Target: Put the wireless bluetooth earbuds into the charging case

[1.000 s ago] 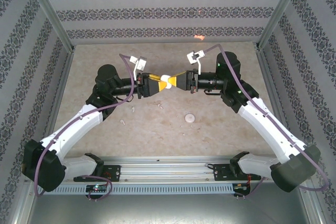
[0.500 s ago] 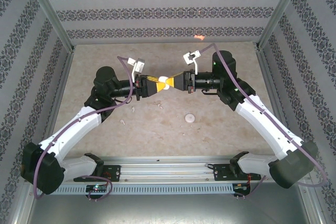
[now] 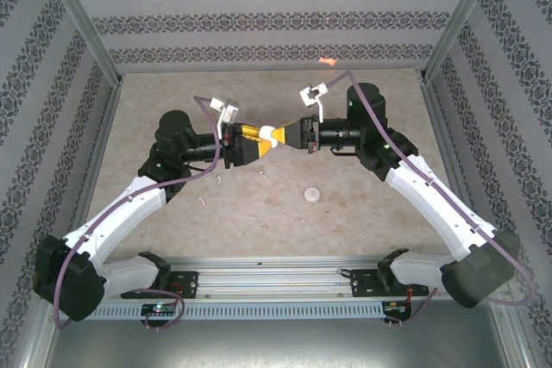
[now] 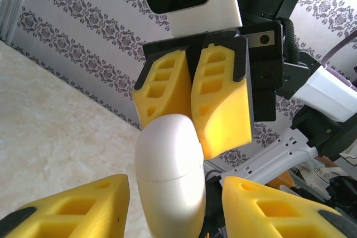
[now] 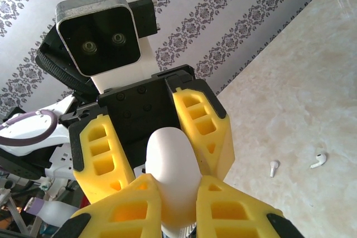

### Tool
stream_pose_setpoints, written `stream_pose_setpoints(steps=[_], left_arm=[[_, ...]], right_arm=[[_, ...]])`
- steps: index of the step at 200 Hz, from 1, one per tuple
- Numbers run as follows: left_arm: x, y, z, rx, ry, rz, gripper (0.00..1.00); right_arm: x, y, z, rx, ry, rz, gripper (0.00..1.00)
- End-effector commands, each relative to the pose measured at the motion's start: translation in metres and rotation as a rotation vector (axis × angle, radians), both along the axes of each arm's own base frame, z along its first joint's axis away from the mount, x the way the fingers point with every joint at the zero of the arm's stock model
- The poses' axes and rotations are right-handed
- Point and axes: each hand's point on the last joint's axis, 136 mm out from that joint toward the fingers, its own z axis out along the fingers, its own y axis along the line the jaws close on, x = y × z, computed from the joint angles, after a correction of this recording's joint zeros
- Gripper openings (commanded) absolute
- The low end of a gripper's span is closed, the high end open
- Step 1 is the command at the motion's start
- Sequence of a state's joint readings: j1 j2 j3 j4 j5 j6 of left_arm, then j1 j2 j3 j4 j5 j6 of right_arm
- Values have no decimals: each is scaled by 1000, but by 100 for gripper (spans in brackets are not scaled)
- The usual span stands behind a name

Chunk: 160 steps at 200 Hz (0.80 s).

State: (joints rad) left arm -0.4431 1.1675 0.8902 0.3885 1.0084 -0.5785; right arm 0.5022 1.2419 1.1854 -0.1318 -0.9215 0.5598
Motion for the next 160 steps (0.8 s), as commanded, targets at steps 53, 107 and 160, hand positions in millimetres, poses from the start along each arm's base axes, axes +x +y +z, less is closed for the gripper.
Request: stream_pose_setpoints(steps=[53, 107, 160], left_arm=[[-2, 2, 16, -11, -63, 10, 9], [-7, 4, 14, -61, -163, 19, 0], [-12, 6, 0, -17, -188, 13, 0]], right_arm=[[-8, 6, 11, 18, -53, 49, 12], [-1, 3, -3, -33, -63, 9, 31], [40, -2, -40, -116, 95, -110, 31]])
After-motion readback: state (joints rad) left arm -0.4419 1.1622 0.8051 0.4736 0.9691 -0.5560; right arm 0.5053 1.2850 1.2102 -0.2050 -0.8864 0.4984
